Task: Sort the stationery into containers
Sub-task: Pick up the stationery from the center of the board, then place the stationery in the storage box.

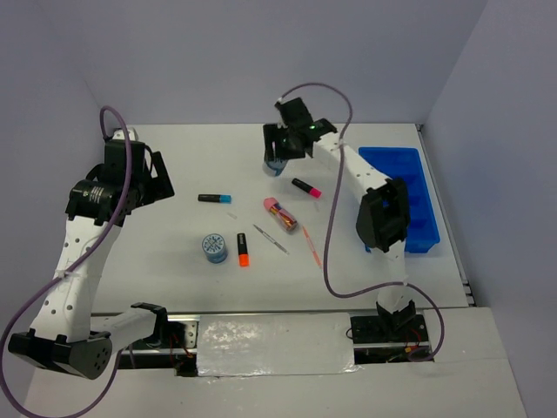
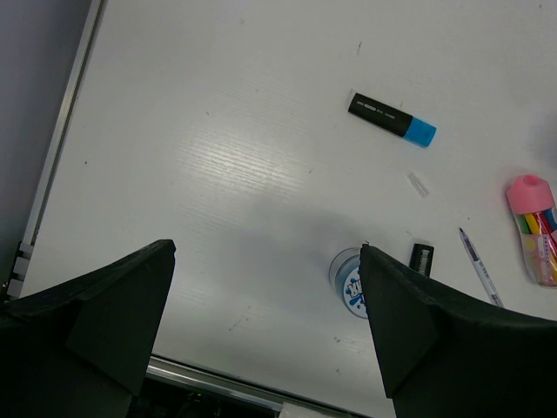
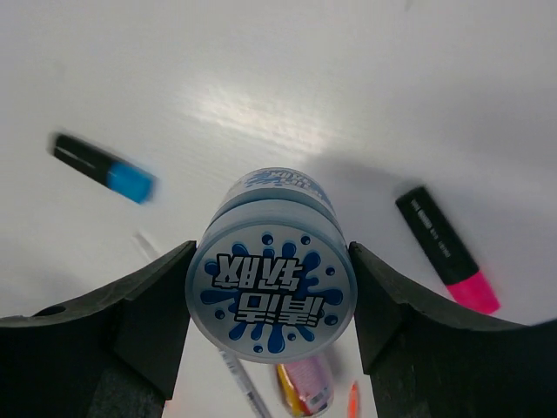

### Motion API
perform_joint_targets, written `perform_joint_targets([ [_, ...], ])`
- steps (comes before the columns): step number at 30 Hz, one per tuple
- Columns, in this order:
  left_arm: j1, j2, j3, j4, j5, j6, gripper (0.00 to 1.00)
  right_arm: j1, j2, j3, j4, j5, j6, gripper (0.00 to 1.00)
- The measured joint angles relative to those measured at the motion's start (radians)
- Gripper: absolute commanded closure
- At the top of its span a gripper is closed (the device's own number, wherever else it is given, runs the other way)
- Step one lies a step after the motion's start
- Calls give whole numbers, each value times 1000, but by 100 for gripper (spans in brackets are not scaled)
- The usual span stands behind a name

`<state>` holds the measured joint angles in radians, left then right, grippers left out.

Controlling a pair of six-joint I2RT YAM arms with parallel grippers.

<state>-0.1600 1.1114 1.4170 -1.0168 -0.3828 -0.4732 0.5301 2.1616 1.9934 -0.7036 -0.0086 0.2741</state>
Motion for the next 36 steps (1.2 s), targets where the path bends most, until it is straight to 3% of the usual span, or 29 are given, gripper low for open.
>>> perform_joint_targets([
  [4,0,0,0,2,4,-1,1,-93,-140,60,6,-10,21,100],
  [9,0,-15,-29,24,27,-1,1,-330,-303,24,3,148,47,100],
  [16,0,-6,-36,42,57,0,1,-561,-260,-4,-80,316,80,100],
  [26,0,42,-35,53,72,3,1,-603,-169,-127,-76,269,69,100],
  [36,0,74,-35,58,75,3,1,-603,-145,-214,36,158,49,100],
])
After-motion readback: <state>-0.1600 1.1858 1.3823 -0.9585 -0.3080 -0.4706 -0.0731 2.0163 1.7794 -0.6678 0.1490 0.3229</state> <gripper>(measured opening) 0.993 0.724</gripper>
